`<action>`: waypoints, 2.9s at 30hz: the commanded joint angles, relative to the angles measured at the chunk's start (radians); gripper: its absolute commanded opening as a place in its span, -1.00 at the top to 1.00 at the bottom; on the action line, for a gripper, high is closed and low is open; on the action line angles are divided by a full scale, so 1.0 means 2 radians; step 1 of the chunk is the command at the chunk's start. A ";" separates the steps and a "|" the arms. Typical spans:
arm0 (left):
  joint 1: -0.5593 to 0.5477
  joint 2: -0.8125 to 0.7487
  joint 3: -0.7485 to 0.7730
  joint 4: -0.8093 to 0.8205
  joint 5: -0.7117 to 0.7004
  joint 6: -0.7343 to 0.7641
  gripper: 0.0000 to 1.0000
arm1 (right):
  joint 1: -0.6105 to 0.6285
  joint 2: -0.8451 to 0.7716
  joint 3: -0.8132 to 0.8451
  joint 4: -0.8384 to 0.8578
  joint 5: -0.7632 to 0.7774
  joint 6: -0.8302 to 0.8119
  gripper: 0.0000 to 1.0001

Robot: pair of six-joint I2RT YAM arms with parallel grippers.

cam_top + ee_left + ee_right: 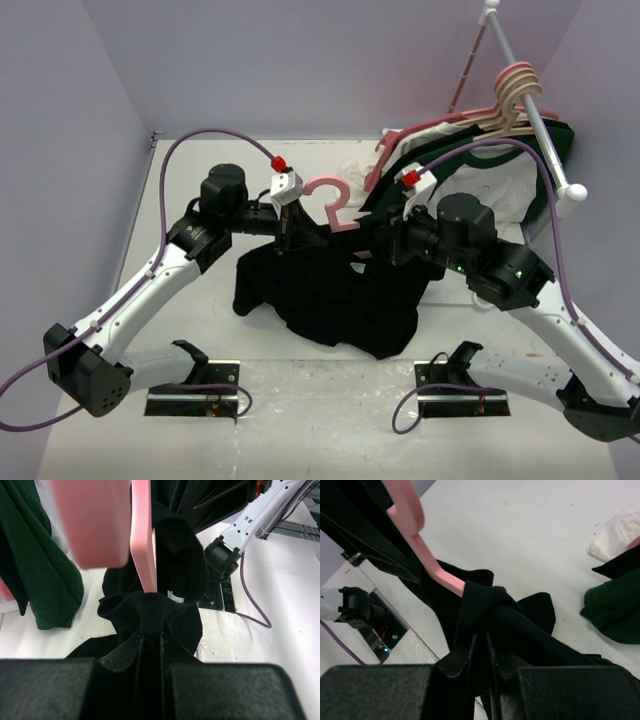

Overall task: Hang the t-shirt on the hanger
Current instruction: Place the T-shirt on the hanger, then place the hanger at the clothesline.

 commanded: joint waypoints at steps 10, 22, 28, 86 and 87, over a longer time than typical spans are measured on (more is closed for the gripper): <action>-0.001 0.002 0.014 0.098 0.004 -0.040 1.00 | 0.035 0.051 -0.014 0.088 0.009 0.045 0.71; 0.001 -0.010 0.034 -0.006 -0.029 0.016 1.00 | 0.034 -0.024 0.018 0.087 -0.014 0.021 0.10; 0.001 -0.011 0.043 -0.038 0.009 0.050 1.00 | 0.032 -0.059 0.049 0.066 0.005 -0.028 -0.14; 0.046 0.016 0.110 0.182 0.106 -0.105 -1.00 | 0.000 -0.077 0.135 0.178 0.036 -0.101 1.00; 0.048 0.010 0.108 0.189 0.069 -0.111 -1.00 | 0.000 -0.057 0.171 0.134 0.042 -0.106 1.00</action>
